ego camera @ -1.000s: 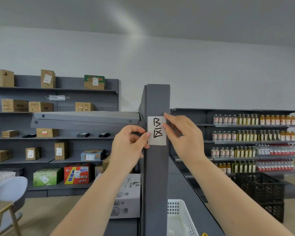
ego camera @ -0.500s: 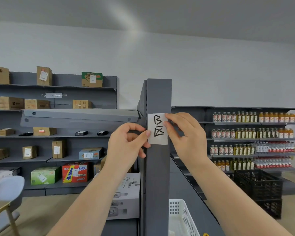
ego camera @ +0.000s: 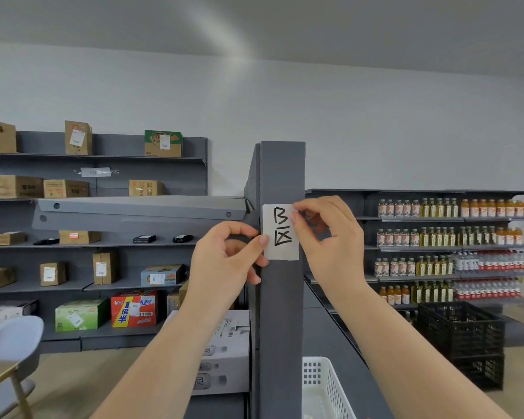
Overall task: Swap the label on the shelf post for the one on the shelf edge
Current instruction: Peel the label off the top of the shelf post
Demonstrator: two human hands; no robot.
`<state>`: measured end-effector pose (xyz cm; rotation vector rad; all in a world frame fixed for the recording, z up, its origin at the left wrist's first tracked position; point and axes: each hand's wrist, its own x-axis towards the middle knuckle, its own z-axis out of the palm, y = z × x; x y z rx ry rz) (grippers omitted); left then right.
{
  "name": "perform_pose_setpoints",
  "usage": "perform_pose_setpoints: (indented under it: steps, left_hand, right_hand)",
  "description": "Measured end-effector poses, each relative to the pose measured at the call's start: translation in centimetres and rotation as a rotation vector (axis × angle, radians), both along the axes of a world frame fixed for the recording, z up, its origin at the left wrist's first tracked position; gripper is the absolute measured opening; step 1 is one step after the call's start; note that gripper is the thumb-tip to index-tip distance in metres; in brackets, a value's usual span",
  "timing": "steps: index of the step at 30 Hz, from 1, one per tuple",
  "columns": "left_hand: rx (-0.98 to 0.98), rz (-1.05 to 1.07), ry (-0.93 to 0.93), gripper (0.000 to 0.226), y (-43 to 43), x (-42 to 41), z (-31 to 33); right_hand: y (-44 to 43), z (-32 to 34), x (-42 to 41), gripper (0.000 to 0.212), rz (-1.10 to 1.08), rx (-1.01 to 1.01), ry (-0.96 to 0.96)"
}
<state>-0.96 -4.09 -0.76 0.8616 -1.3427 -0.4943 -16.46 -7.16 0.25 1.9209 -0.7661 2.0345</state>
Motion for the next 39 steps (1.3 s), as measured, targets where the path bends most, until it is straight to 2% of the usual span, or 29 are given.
perform_pose_setpoints:
  steps: [6,9,13,15,18,23,32,35,39]
  left_hand:
    - [-0.003,-0.011,0.015,0.013,0.0,0.0,0.0]
    - [-0.002,-0.009,0.012,0.013,0.0,0.0,0.0]
    - [-0.003,-0.01,0.013,0.014,-0.1,0.0,0.0]
    - [-0.003,-0.007,0.013,0.015,-0.1,0.0,-0.1]
    - [-0.006,0.001,0.008,0.015,-0.2,0.0,-0.1]
    - [-0.001,0.011,-0.003,0.015,-0.2,0.0,-0.1]
    - [-0.009,0.036,-0.019,0.016,-0.2,-0.1,-0.1]
    - [-0.016,0.045,-0.023,0.016,-0.2,-0.1,-0.2]
    - [-0.035,0.055,-0.026,0.016,-0.1,-0.2,-0.4]
  right_hand:
    - [0.6,0.6,0.3,0.004,0.05,0.059,-0.056]
    - [0.6,0.8,0.2,0.005,0.045,0.08,-0.023]
    - [0.7,0.9,-0.6,0.004,0.007,0.012,-0.009]
    - [0.6,0.8,-0.9,0.015,0.022,0.002,-0.043]
    - [0.1,0.3,-0.8,0.025,-0.027,-0.03,0.037]
    - [-0.3,-0.1,-0.8,0.024,-0.073,-0.107,0.072]
    - [0.9,1.0,0.3,0.004,-0.007,0.059,-0.037]
    - [1.0,1.1,0.9,0.009,-0.101,0.087,-0.052]
    - [0.9,0.8,1.9,0.01,-0.348,-0.014,-0.027]
